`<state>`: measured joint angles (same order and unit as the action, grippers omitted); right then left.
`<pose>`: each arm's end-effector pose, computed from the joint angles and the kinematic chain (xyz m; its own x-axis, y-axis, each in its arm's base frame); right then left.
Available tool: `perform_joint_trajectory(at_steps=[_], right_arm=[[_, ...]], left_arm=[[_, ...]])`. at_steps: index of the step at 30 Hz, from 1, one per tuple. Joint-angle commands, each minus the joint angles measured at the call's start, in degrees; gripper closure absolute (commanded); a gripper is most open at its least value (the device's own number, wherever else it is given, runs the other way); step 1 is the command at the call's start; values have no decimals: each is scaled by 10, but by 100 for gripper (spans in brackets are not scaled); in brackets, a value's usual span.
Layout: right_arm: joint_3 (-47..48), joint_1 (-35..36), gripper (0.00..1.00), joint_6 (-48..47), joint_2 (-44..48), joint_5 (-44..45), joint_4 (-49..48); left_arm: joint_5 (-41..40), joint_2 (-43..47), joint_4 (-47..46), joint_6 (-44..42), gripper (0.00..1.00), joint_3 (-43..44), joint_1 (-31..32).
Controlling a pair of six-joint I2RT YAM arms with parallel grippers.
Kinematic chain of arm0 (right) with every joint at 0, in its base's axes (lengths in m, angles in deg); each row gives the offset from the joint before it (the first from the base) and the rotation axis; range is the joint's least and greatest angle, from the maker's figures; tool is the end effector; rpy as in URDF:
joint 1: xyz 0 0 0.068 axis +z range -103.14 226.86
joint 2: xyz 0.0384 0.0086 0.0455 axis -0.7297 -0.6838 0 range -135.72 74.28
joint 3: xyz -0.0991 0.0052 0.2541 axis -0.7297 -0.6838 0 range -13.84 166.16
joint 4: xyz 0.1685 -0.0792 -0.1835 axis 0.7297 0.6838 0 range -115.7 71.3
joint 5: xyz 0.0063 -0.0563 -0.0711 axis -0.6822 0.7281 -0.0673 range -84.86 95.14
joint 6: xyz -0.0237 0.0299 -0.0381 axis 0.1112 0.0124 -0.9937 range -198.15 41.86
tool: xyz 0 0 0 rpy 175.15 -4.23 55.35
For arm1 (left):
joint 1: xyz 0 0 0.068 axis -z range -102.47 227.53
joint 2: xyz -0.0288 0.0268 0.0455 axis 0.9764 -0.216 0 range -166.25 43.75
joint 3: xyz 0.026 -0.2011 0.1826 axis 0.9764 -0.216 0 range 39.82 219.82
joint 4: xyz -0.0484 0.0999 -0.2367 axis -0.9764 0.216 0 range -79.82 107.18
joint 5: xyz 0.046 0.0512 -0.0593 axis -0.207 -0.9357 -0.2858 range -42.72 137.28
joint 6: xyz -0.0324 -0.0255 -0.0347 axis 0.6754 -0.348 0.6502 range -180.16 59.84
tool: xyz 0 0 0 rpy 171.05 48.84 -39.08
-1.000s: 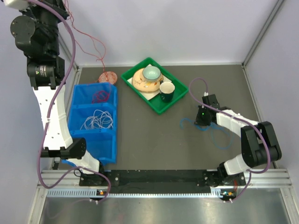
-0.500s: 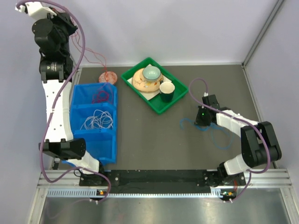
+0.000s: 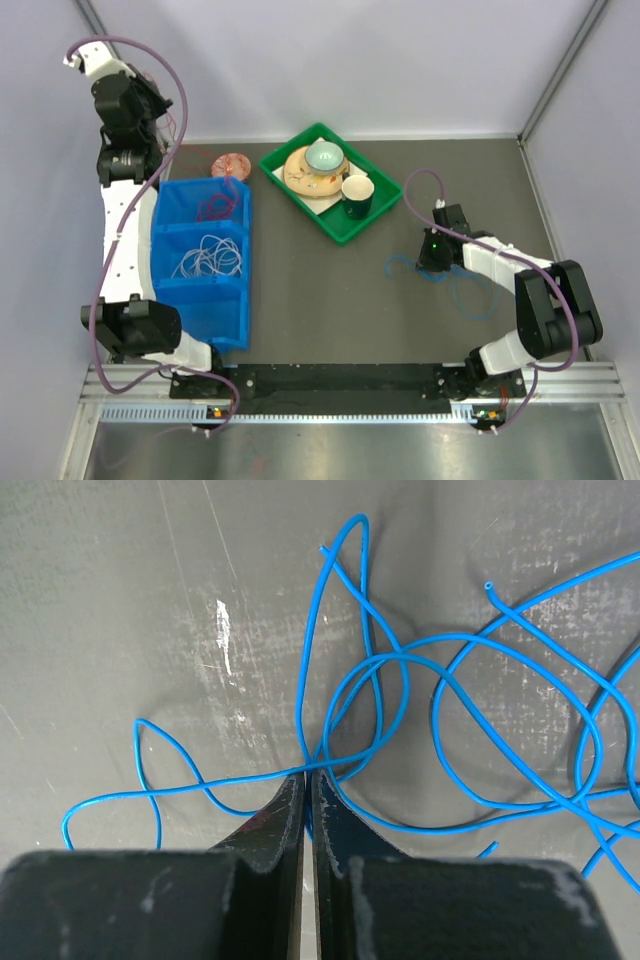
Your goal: Untangle the cables
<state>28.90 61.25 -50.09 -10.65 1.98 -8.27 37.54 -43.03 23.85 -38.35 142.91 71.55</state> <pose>0.2647 0.0699 0.1619 -0.8669 0.2623 -0.4238 0.1501 0.9482 0.2799 0.3298 0.0406 0.5086 0.1430 -0.3531 -0.9246 -0.2342 0.8956 -0.3783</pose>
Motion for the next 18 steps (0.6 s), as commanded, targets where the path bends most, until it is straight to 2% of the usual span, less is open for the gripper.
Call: perform_joint_trajectory(at_steps=[1,10,18], right_arm=[[-6,1,100,-5,8,-6,-20],[-10,-1,100,-5,17,-10,-21],[-20,0,100,-4,26,-8,-21]], left_arm=[[-4,38,-40,-6,100,-39,-14],[22,40,-30,1,100,-131,-19],[42,53,-32,18,100,-251,-19]])
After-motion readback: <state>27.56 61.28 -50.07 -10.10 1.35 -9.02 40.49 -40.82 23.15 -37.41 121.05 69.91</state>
